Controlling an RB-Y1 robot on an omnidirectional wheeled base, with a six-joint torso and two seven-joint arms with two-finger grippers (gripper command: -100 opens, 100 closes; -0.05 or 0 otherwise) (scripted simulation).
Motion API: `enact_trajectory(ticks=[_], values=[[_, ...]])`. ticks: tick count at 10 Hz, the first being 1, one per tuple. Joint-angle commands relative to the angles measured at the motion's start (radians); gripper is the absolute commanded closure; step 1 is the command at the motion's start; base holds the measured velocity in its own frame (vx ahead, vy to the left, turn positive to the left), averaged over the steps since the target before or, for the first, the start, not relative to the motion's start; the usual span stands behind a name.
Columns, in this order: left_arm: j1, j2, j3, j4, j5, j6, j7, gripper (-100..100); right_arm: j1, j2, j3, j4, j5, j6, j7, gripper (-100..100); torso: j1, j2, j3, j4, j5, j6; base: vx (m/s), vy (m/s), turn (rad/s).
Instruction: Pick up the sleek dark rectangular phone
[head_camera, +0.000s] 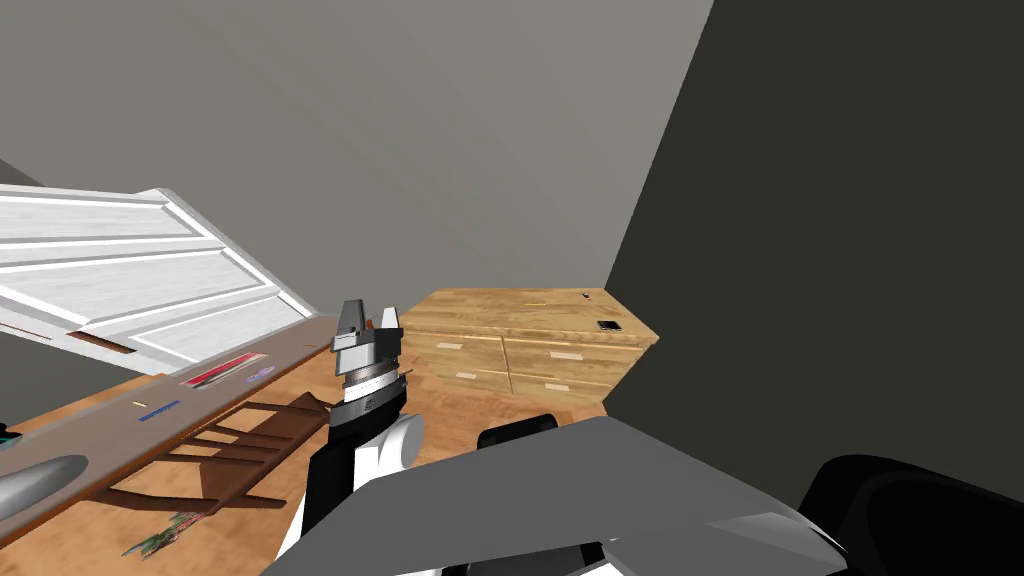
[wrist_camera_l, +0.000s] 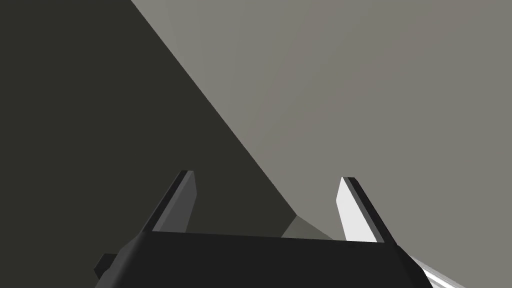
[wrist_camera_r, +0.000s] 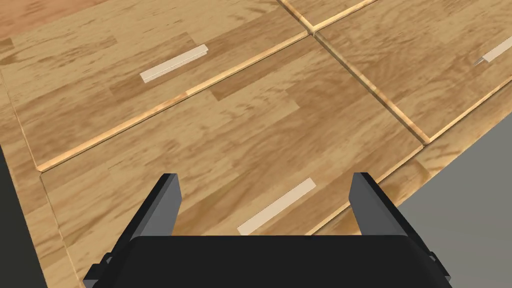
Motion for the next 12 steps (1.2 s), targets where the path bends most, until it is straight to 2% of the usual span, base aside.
enact_trajectory(ticks=[1, 2, 4, 5, 6, 7, 8, 9, 11, 12], values=[[0.000, 0.000, 0.000, 0.000, 0.000, 0.000, 0.000, 0, 0.023, -0.028, 0.005, 0.039, 0.006, -0.011, 0.021, -100, 0.000, 0.000, 0.000, 0.000, 0.000, 0.000, 0.026, 0.026, 0.242], [0.000, 0.000, 0.000, 0.000, 0.000, 0.000, 0.000, 0, 0.043, -0.075, 0.019, 0.085, 0.017, -0.020, 0.049, -100, 0.000, 0.000, 0.000, 0.000, 0.000, 0.001, 0.028, 0.030, 0.384], [0.000, 0.000, 0.000, 0.000, 0.000, 0.000, 0.000, 0, 0.043, -0.082, 0.019, 0.100, 0.017, -0.020, 0.049, -100, 0.000, 0.000, 0.000, 0.000, 0.000, 0.001, 0.021, 0.012, 0.099], [0.000, 0.000, 0.000, 0.000, 0.000, 0.000, 0.000, 0, 0.063, -0.134, 0.034, 0.139, 0.028, -0.029, 0.077, -100, 0.000, 0.001, 0.000, 0.000, 0.000, 0.002, 0.024, 0.027, 0.323], [0.000, 0.000, 0.000, 0.000, 0.000, 0.000, 0.000, 0, 0.082, -0.165, 0.048, 0.190, 0.040, -0.038, 0.104, -100, 0.000, 0.000, 0.000, 0.000, 0.000, 0.000, 0.050, 0.029, 0.416], [0.000, 0.000, 0.000, 0.000, 0.000, 0.000, 0.000, 0, 0.082, -0.190, 0.048, 0.218, 0.040, -0.038, 0.104, -100, 0.000, -0.001, -0.001, 0.000, 0.000, 0.001, 0.039, 0.015, 0.328], [0.000, 0.000, 0.000, 0.000, 0.000, 0.000, 0.000, 0, 0.099, -0.213, 0.063, 0.274, 0.051, -0.047, 0.130, -100, -0.001, -0.001, -0.001, 0.000, 0.000, 0.001, 0.031, 0.016, 0.422], [0.000, 0.000, 0.000, 0.000, 0.000, 0.000, 0.000, 0, 0.099, -0.241, 0.063, 0.274, 0.051, -0.047, 0.130, -100, -0.001, -0.001, -0.001, 0.000, 0.000, 0.000, 0.021, 0.007, 0.214], [0.000, 0.000, 0.000, 0.000, 0.000, 0.000, 0.000, 0, 0.099, -0.243, 0.063, 0.274, 0.051, -0.047, 0.130, -100, 0.000, 0.001, 0.000, 0.000, 0.000, 0.002, 0.002, 0.002, -0.025], [0.000, 0.000, 0.000, 0.000, 0.000, 0.000, 0.000, 0, 0.115, -0.295, 0.077, 0.303, 0.063, -0.057, 0.154, -100, 0.000, 0.002, 0.001, 0.001, 0.000, 0.002, 0.010, 0.022, 0.384]])
